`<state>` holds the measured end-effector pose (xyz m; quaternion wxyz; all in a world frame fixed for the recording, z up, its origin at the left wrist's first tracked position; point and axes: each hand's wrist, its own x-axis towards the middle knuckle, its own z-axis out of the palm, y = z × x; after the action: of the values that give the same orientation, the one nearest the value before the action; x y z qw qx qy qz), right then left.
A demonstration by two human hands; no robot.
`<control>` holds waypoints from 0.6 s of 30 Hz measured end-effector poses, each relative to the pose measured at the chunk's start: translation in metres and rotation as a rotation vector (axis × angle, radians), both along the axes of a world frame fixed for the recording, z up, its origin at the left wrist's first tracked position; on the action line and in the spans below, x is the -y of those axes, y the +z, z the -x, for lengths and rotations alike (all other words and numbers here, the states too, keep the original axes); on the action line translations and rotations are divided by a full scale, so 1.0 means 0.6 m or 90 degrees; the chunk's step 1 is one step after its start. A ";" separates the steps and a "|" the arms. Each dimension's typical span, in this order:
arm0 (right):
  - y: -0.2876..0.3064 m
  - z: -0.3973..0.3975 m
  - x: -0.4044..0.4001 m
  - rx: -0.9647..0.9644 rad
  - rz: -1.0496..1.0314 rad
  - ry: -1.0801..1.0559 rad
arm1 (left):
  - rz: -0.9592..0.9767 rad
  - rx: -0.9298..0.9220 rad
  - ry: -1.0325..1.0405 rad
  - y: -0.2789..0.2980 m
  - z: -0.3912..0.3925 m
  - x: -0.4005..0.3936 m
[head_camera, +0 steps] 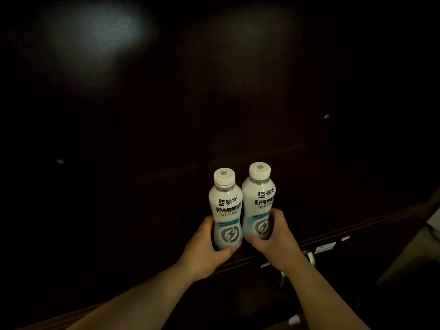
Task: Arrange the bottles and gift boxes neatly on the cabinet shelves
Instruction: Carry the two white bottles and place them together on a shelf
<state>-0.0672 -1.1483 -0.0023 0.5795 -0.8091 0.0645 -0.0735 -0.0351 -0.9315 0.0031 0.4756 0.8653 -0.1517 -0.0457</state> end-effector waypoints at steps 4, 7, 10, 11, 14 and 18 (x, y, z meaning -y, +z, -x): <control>-0.001 0.001 0.001 0.003 -0.010 -0.004 | 0.002 0.002 0.011 0.000 0.000 0.001; 0.000 0.001 0.000 0.015 -0.011 -0.004 | 0.001 0.002 0.013 0.003 0.000 0.001; 0.000 0.001 0.000 0.026 -0.004 0.000 | 0.006 0.000 0.008 0.004 0.002 0.001; -0.001 0.001 0.001 0.025 -0.003 0.001 | 0.007 -0.001 0.006 0.004 0.003 0.001; -0.006 -0.002 0.003 0.007 0.004 0.011 | 0.008 -0.006 0.008 0.002 0.003 -0.002; -0.008 -0.006 0.006 -0.001 0.023 0.017 | 0.000 0.015 0.014 0.001 0.001 0.000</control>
<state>-0.0633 -1.1516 -0.0068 0.5659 -0.8201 0.0527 -0.0664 -0.0358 -0.9315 0.0038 0.4741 0.8674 -0.1478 -0.0305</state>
